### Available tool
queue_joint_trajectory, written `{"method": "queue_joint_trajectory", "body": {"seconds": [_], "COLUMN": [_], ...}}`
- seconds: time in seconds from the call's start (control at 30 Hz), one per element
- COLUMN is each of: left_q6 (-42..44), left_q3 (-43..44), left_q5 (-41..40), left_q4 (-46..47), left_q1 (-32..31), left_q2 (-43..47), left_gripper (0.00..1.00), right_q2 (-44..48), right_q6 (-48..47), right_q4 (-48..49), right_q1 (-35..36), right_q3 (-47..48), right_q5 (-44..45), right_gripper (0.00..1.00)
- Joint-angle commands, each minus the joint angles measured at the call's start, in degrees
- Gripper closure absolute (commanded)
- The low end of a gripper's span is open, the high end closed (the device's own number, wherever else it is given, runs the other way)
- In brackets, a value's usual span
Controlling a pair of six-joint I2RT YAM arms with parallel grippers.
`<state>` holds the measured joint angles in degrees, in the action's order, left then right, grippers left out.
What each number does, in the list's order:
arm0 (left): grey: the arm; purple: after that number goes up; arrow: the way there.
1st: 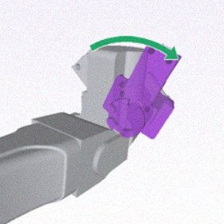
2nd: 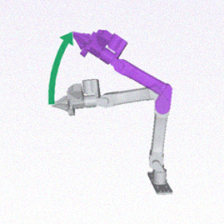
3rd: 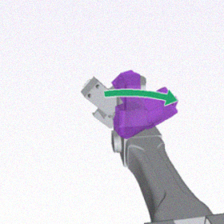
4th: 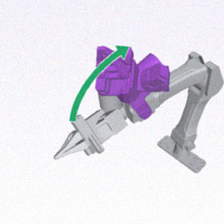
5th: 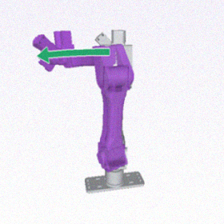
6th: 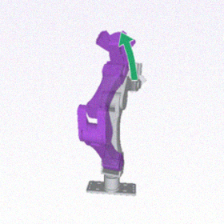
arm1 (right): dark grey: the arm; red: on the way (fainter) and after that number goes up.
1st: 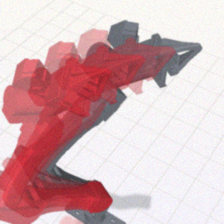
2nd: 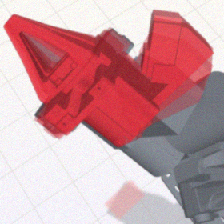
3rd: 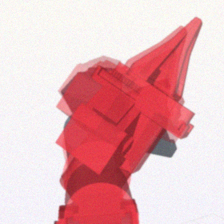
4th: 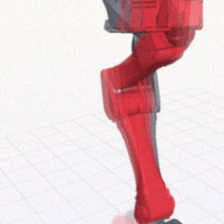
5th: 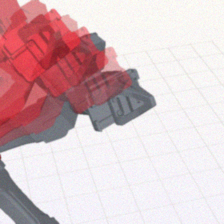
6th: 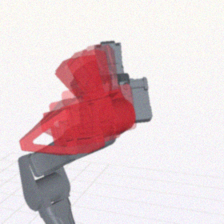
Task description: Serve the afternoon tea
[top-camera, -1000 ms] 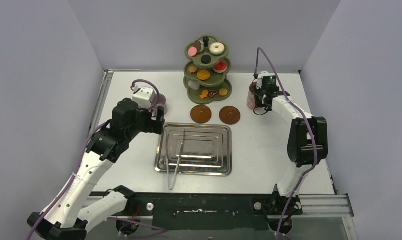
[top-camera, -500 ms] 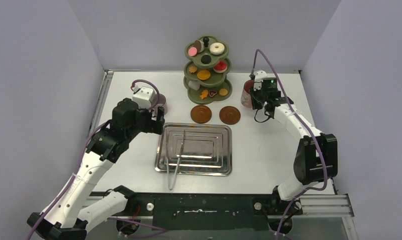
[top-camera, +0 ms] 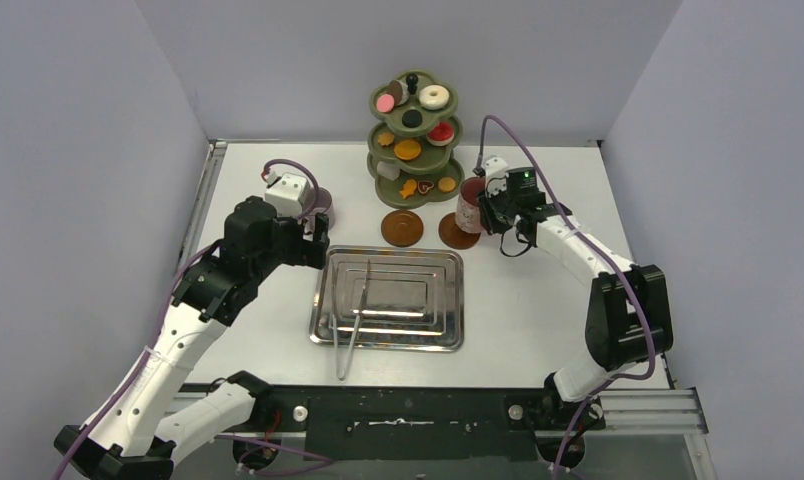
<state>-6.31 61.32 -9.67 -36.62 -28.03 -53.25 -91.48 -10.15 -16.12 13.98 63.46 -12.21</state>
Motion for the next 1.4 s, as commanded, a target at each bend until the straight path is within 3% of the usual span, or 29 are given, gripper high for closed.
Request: {"method": "queue_joint_trajectory", "body": {"seconds": [0.0, 0.57, 0.8, 1.0, 1.17, 1.37], "left_q6": [0.85, 0.81, 0.86, 0.89, 0.77, 0.79], "left_q3": [0.13, 0.13, 0.15, 0.16, 0.16, 0.05], "left_q5": [0.27, 0.27, 0.27, 0.44, 0.61, 0.7], "left_q4": [2.52, 2.48, 2.52, 2.45, 2.56, 2.69], "left_q1": [0.17, 0.18, 0.17, 0.17, 0.21, 0.26], "left_q2": [1.04, 0.85, 0.79, 0.8, 0.61, 0.31], "left_gripper": [0.05, 0.05, 0.05, 0.05, 0.05, 0.05], "right_q2": [0.98, -2.42, -4.27, -4.41, -3.66, -1.8], "right_q6": [-2.21, -5.51, -5.84, -6.16, -5.6, -4.38], "right_q4": [9.74, 10.37, 9.27, 8.0, 4.79, 1.96], "right_q1": [1.0, 2.64, 2.72, 2.77, 2.75, 2.76], "right_q3": [1.64, 0.54, 1.08, 1.76, 3.36, 3.68], "right_q5": [-4.27, -4.81, -3.22, -2.26, -1.56, -1.07], "right_gripper": [1.0, 1.0, 0.93, 0.82, 0.61, 0.46]}}
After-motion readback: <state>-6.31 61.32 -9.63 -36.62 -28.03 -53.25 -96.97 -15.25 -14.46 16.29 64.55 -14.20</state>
